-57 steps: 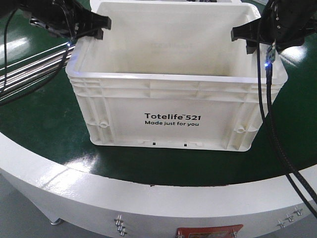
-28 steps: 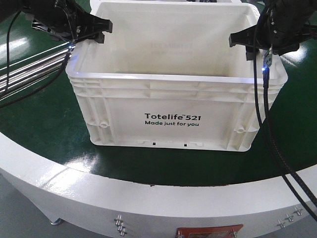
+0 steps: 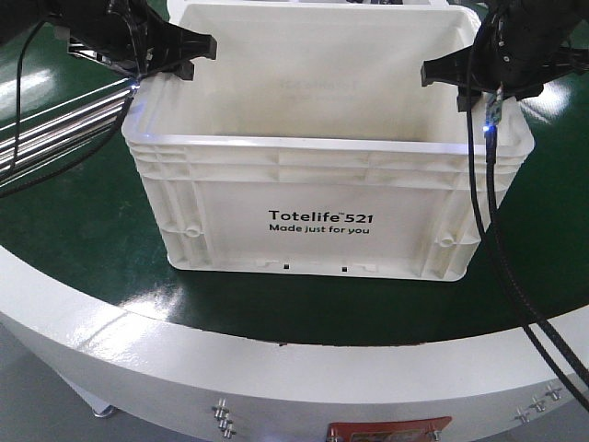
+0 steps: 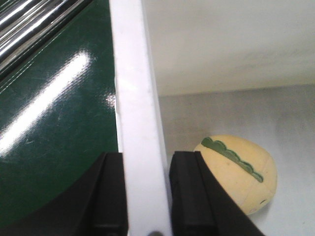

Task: Place moving items into box and shelve
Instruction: 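Close both grippers on the tote's side rims, then lift the tote off the conveyor with both grippers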

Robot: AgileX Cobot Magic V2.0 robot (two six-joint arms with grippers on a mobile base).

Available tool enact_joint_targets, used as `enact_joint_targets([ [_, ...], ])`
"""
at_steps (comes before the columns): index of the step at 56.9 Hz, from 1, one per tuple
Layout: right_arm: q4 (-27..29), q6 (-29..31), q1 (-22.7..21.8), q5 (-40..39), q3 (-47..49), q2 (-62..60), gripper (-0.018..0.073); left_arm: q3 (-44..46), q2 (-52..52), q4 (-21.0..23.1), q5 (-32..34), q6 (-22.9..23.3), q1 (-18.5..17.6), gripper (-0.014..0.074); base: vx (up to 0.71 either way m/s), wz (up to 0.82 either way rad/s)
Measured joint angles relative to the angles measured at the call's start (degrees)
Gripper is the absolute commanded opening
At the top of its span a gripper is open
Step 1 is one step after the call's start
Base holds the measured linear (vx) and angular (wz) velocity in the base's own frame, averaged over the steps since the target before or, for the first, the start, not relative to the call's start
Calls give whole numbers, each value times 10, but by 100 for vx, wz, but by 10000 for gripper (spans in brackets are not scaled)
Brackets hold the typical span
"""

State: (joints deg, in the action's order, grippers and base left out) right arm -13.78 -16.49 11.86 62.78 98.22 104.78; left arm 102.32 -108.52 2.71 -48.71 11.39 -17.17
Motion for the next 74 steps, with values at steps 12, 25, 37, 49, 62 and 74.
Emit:
enact_joint_targets([
  [12, 0, 4, 0, 0, 0, 0, -11, 0, 0, -1, 1, 0, 0, -8, 0, 0],
  [25, 0, 4, 0, -3, -1, -1, -11, 0, 0, -2, 1, 1, 0, -4, 0, 0],
  [37, 1, 4, 0, -6, -2, -6, -8, 0, 0, -11, -2, 2, -1, -4, 0, 0],
  [49, 9, 4, 2, -5, -5, -19, -8, 0, 2, -21, -7, 1, -1, -4, 0, 0],
  [62, 18, 4, 4, 0, -7, -28, -8, -6, 25, -27, -22, -5, -1, -4, 0, 0],
  [74, 30, 21, 6, 5, -8, -28, -8, -7, 44, -35, -29, -28, -1, -4, 0, 0],
])
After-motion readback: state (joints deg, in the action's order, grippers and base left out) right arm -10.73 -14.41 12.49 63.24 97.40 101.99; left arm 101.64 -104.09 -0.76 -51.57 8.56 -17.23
